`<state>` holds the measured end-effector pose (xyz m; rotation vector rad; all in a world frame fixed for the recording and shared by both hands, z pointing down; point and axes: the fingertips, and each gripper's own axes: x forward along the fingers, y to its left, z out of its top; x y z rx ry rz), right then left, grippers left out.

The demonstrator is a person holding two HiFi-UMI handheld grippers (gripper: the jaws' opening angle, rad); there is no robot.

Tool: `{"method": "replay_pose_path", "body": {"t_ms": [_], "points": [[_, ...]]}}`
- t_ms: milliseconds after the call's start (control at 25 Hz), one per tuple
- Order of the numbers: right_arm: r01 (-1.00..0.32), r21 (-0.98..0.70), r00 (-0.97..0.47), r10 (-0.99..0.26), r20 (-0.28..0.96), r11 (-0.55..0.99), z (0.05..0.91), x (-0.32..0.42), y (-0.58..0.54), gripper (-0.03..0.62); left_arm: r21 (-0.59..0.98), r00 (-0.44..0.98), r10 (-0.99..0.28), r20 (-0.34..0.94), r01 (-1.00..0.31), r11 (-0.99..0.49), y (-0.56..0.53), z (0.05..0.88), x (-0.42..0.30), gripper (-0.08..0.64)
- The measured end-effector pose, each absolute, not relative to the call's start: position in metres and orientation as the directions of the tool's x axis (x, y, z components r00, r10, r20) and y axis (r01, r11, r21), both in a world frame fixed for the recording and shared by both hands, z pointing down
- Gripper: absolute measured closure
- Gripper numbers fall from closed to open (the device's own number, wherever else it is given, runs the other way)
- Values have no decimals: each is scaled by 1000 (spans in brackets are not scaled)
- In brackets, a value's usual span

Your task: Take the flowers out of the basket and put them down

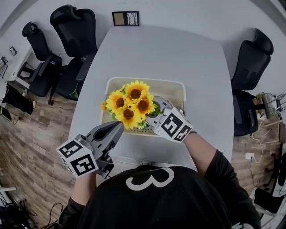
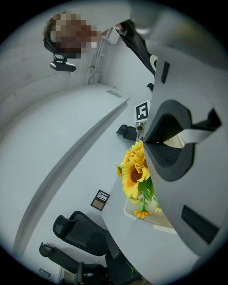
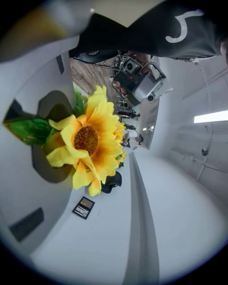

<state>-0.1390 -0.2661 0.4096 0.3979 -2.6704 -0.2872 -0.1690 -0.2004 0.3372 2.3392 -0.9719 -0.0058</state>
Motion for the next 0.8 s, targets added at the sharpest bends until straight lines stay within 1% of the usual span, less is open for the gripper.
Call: {"method": "replay_pose_path", "body": {"t_ms": [120,360,640,800], "points": [[-252,276,-865,-344,365,927,396,-129,-261,502,532,737,-643,207,-637,-558,-192,331,-159,548],[-323,334,-862,-421,283,886,354,-102,-253,502,503,762,-622,178,-614,-608,-180,316,-135,548],[-430,380,-828,-526,197,819,316,-5,-241,502,479,803,-570,177,-576,-662,-164,306,-49,548],[-492,396,-791,-588,168,775,299,12,-230,502,476,831,-531,166,-539,-694,-153,301,-44,548]]}}
